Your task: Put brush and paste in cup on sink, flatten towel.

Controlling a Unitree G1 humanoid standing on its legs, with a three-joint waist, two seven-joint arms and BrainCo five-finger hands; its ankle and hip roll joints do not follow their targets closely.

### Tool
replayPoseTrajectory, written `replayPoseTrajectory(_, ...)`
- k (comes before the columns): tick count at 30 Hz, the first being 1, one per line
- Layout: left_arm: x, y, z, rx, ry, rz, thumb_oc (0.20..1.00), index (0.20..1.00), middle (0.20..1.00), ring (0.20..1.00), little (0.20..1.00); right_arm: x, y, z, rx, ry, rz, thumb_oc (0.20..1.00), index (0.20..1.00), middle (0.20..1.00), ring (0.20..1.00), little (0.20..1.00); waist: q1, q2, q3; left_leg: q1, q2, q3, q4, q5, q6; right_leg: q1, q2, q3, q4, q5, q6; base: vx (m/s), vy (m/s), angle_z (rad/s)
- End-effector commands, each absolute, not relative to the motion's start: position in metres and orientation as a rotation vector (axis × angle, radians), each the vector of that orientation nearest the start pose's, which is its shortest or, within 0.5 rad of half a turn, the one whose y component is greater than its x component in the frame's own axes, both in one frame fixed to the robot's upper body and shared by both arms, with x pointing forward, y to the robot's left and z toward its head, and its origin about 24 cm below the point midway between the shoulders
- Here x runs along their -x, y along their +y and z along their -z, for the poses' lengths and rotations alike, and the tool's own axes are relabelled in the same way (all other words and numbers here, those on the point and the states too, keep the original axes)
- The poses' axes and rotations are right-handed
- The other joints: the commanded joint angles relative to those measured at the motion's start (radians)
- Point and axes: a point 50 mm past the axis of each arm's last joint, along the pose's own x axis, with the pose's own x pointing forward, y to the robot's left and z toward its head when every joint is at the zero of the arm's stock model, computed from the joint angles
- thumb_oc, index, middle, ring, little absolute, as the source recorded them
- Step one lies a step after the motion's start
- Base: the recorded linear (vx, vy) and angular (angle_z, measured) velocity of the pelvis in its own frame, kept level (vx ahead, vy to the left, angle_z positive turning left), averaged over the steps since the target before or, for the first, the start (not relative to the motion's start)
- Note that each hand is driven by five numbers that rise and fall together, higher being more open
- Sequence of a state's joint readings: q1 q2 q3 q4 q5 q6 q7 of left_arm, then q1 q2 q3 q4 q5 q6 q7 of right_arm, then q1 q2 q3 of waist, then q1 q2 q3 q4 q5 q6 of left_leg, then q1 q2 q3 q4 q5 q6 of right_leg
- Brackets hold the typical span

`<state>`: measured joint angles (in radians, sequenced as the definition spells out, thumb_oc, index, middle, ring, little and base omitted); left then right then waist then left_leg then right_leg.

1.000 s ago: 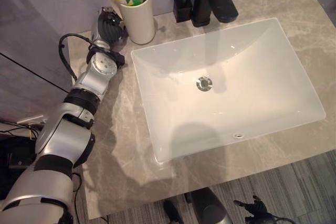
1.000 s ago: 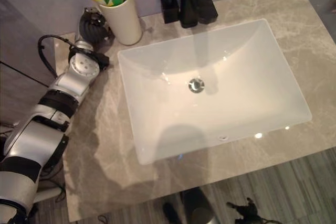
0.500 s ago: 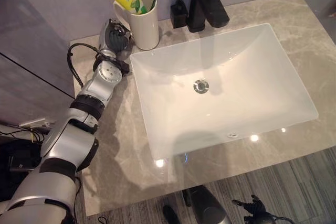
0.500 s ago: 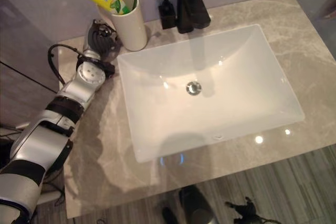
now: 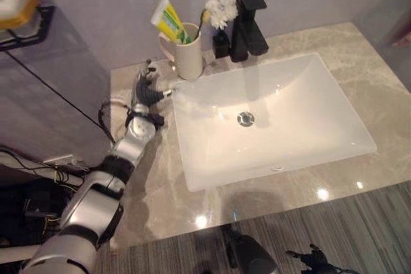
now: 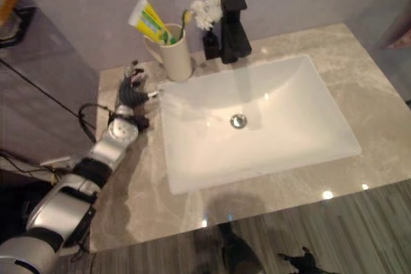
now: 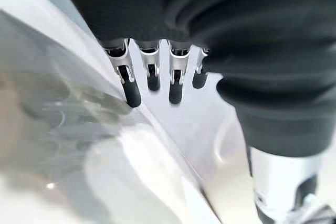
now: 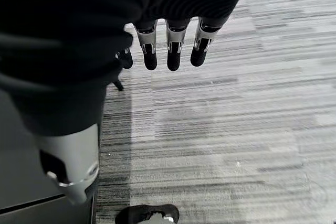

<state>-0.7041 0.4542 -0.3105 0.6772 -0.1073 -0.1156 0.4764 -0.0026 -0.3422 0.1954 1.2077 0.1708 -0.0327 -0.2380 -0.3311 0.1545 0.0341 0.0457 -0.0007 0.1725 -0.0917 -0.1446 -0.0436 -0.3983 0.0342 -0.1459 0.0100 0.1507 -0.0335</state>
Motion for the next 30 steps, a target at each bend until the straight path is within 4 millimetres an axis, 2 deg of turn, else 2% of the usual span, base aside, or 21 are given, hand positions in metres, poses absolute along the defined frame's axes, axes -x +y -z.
replayPoseTrajectory(1,-0.358,0.256,-0.143,-0.637,-0.253,-0.513,1.0,1.0,1.0,1.0,1.0,-0.074,-0.297,0.144,0.461,1.227,0.391,1.0,1.0,1.0,1.0,1.0,0.02,-0.02,0.027,0.138,0.001,-0.032,0.004,0.091,-0.043,-0.003,-0.01,-0.012,0.021,-0.013,0.119,-0.1,0.061,0.04)
replayPoseTrajectory(5,-0.303,0.306,-0.126,-0.717,-0.236,-0.636,1.0,1.0,1.0,1.0,1.0,-0.067,-0.302,0.144,0.438,1.271,0.421,1.0,1.0,1.0,1.0,1.0,0.08,-0.049,0.018,0.157,-0.007,-0.057,0.004,0.072,-0.029,0.03,-0.031,-0.021,0.029,-0.003,0.133,-0.11,0.057,0.06)
replayPoseTrajectory(6,-0.302,0.307,-0.125,-0.718,-0.234,-0.638,1.0,1.0,1.0,1.0,1.0,-0.068,-0.302,0.144,0.44,1.272,0.419,1.0,1.0,1.0,1.0,1.0,0.076,-0.052,0.016,0.155,-0.011,-0.058,0.004,0.076,-0.028,0.029,-0.034,-0.02,0.027,0.001,0.133,-0.14,0.085,0.23)
replayPoseTrajectory(7,-0.269,0.323,-0.109,-0.704,-0.193,-0.693,1.0,1.0,1.0,1.0,1.0,-0.064,-0.301,0.145,0.435,1.292,0.411,1.0,1.0,1.0,1.0,1.0,0.103,-0.062,0.013,0.172,-0.015,-0.068,0.01,0.062,-0.02,0.046,-0.046,-0.022,0.026,0.005,0.139,-0.09,0.055,0.21)
replayPoseTrajectory(8,-0.269,0.324,-0.109,-0.704,-0.192,-0.693,1.0,1.0,1.0,1.0,1.0,-0.064,-0.301,0.145,0.436,1.292,0.41,1.0,1.0,1.0,1.0,1.0,0.102,-0.063,0.012,0.172,-0.016,-0.068,0.01,0.062,-0.019,0.046,-0.047,-0.022,0.026,0.005,0.139,-0.11,0.074,0.25)
replayPoseTrajectory(9,-0.256,0.33,-0.098,-0.703,-0.151,-0.713,1.0,1.0,1.0,1.0,1.0,-0.059,-0.302,0.146,0.435,1.31,0.413,1.0,1.0,1.0,1.0,1.0,0.114,-0.068,0.01,0.177,-0.019,-0.073,0.02,0.048,-0.013,0.058,-0.054,-0.026,0.025,0.007,0.143,-0.12,0.092,0.25)
replayPoseTrajectory(10,-0.227,0.341,-0.07,-0.667,-0.033,-0.761,1.0,1.0,1.0,1.0,1.0,-0.058,-0.304,0.145,0.436,1.324,0.419,1.0,1.0,1.0,1.0,1.0,0.139,-0.081,0.008,0.179,-0.032,-0.084,0.061,0.022,0.0,0.077,-0.072,-0.032,0.025,0.015,0.151,-0.16,0.145,0.2)
replayPoseTrajectory(12,-0.202,0.346,-0.047,-0.641,0.081,-0.766,1.0,1.0,1.0,1.0,1.0,-0.059,-0.306,0.144,0.435,1.326,0.429,1.0,1.0,1.0,1.0,1.0,0.16,-0.092,0.012,0.175,-0.048,-0.096,0.088,-0.007,0.017,0.086,-0.094,-0.037,0.029,0.024,0.161,-0.16,0.141,0.21)
replayPoseTrajectory(14,-0.18,0.343,-0.014,-0.57,0.239,-0.734,1.0,1.0,1.0,1.0,1.0,-0.059,-0.309,0.143,0.437,1.332,0.431,1.0,1.0,1.0,1.0,1.0,0.173,-0.099,0.02,0.175,-0.067,-0.1,0.114,-0.033,0.033,0.097,-0.119,-0.037,0.029,0.041,0.175,-0.17,0.166,0.2)
replayPoseTrajectory(16,-0.159,0.34,0.015,-0.522,0.394,-0.698,1.0,1.0,1.0,1.0,1.0,-0.069,-0.315,0.139,0.44,1.31,0.445,1.0,1.0,1.0,1.0,1.0,0.18,-0.107,0.036,0.164,-0.095,-0.102,0.137,-0.063,0.051,0.096,-0.145,-0.03,0.027,0.069,0.193,-0.17,0.18,0.23)
replayPoseTrajectory(17,-0.159,0.34,0.015,-0.521,0.394,-0.698,1.0,1.0,1.0,1.0,1.0,-0.069,-0.315,0.139,0.44,1.31,0.445,1.0,1.0,1.0,1.0,1.0,0.181,-0.107,0.036,0.162,-0.096,-0.102,0.141,-0.064,0.053,0.097,-0.146,-0.029,0.027,0.07,0.194,-0.26,0.216,0.3)
replayPoseTrajectory(18,-0.144,0.336,0.041,-0.504,0.535,-0.647,1.0,1.0,1.0,1.0,1.0,-0.083,-0.317,0.135,0.462,1.263,0.438,1.0,1.0,1.0,1.0,1.0,0.178,-0.12,0.064,0.144,-0.13,-0.1,0.155,-0.085,0.067,0.091,-0.172,-0.007,0.018,0.119,0.22,-0.29,0.213,0.24)
replayPoseTrajectory(19,-0.141,0.331,0.052,-0.507,0.591,-0.605,1.0,1.0,1.0,1.0,1.0,-0.092,-0.316,0.133,0.479,1.23,0.425,1.0,1.0,1.0,1.0,1.0,0.175,-0.127,0.08,0.129,-0.144,-0.096,0.165,-0.088,0.071,0.085,-0.186,0.006,0.009,0.142,0.232,-0.29,0.211,0.13)
replayPoseTrajectory(20,-0.141,0.331,0.052,-0.507,0.59,-0.604,1.0,1.0,1.0,1.0,1.0,-0.092,-0.316,0.132,0.479,1.229,0.426,1.0,1.0,1.0,1.0,1.0,0.176,-0.128,0.08,0.128,-0.145,-0.096,0.168,-0.089,0.071,0.085,-0.187,0.008,0.008,0.144,0.233,-0.34,0.169,0.0)
replayPoseTrajectory(21,-0.136,0.326,0.072,-0.538,0.712,-0.53,1.0,1.0,1.0,1.0,1.0,-0.106,-0.315,0.129,0.502,1.183,0.403,1.0,1.0,1.0,1.0,1.0,0.162,-0.129,0.118,0.082,-0.155,-0.096,0.197,-0.081,0.077,0.067,-0.199,0.08,0.008,0.147,0.242,-0.32,0.138,0.01)
replayPoseTrajectory(23,-0.131,0.316,0.091,-0.559,0.819,-0.453,1.0,1.0,1.0,1.0,1.0,-0.113,-0.313,0.127,0.515,1.16,0.386,1.0,1.0,1.0,1.0,1.0,0.143,-0.118,0.145,0.054,-0.148,-0.094,0.208,-0.073,0.082,0.055,-0.176,0.156,0.058,0.092,0.229,-0.33,0.156,0.17)
replayPoseTrajectory(24,-0.128,0.31,0.1,-0.558,0.862,-0.426,1.0,1.0,1.0,1.0,1.0,-0.111,-0.312,0.128,0.527,1.167,0.377,1.0,1.0,1.0,1.0,1.0,0.147,-0.115,0.146,0.05,-0.144,-0.087,0.197,-0.062,0.083,0.063,-0.172,0.142,0.073,0.062,0.216,-0.17,0.082,0.4)
replayPoseTrajectory(25,-0.128,0.31,0.1,-0.559,0.861,-0.427,1.0,1.0,1.0,1.0,1.0,-0.111,-0.312,0.128,0.527,1.166,0.377,1.0,1.0,1.0,1.0,1.0,0.147,-0.118,0.145,0.048,-0.147,-0.087,0.196,-0.058,0.083,0.061,-0.175,0.144,0.073,0.064,0.216,-0.11,0.06,0.12)
replayPoseTrajectory(27,-0.11,0.3,0.122,-0.537,1.002,-0.384,1.0,1.0,1.0,1.0,1.0,-0.106,-0.311,0.131,0.558,1.196,0.35,1.0,1.0,1.0,1.0,1.0,0.146,-0.108,0.136,0.04,-0.125,-0.066,0.142,-0.009,0.079,0.077,-0.162,0.095,0.132,0.025,0.201,-0.13,0.074,-0.41)
replayPoseTrajectory(30,-0.11,0.297,0.126,-0.577,1.035,-0.326,1.0,1.0,1.0,1.0,1.0,-0.093,-0.312,0.134,0.577,1.245,0.337,1.0,1.0,1.0,1.0,1.0,0.149,-0.103,0.124,0.032,-0.093,-0.038,0.084,0.037,0.06,0.114,-0.165,0.058,0.162,-0.01,0.201,-0.12,0.02,-0.55)
